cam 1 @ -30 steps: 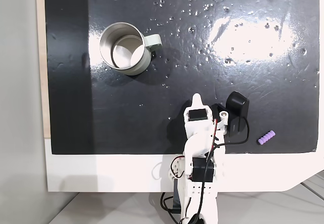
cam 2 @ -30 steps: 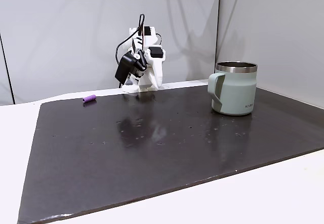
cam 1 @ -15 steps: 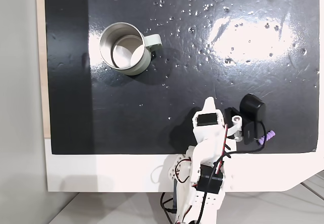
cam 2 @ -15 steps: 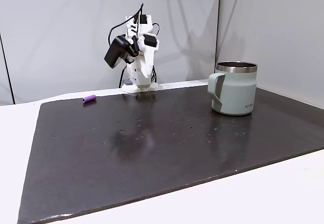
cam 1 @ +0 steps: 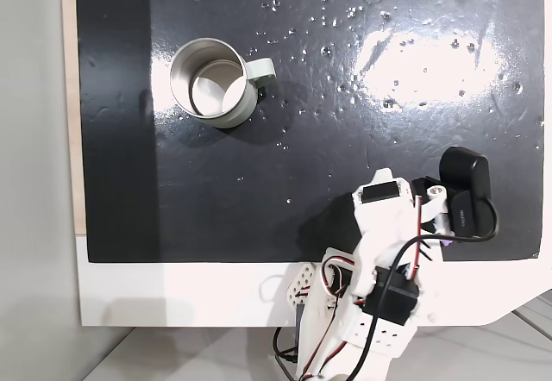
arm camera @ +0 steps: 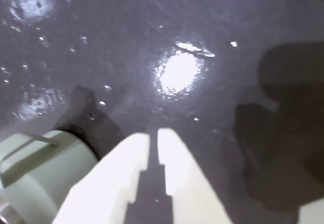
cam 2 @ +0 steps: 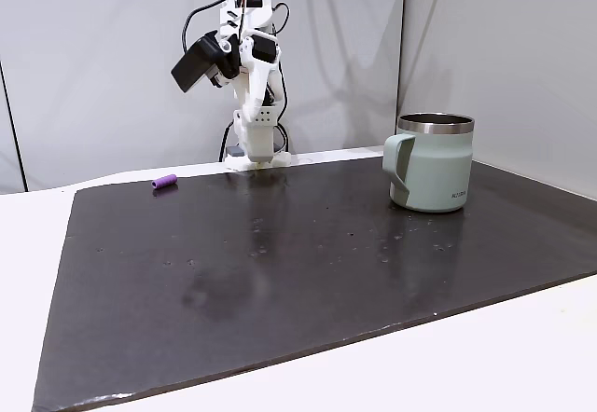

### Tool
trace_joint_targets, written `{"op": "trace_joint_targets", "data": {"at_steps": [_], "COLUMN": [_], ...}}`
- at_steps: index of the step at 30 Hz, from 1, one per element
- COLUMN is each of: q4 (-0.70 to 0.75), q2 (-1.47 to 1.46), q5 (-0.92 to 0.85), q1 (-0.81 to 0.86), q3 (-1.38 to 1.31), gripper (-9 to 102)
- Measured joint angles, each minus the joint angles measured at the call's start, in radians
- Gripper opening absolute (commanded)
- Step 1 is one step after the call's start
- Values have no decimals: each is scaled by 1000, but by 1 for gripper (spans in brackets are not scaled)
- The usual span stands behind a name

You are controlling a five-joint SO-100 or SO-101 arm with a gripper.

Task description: Grasp a pengrip and put it in the cup.

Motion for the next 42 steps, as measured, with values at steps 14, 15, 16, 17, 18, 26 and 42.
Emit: {"op": "trace_joint_targets", "data": {"at_steps": [14, 15, 16, 17, 18, 26, 42], "q4": [166, 173, 183, 192, 201, 258, 97], "q2": [-78, -78, -78, -78, -78, -100, -391], "q5": [-426, -453, -479, -508, -537, -811, -1065], "q1": [276, 298, 313, 334, 356, 563, 784], "q3": [-84, -84, -84, -86, -86, -86, -86], "gripper": [0, 0, 0, 0, 0, 1, 24]}}
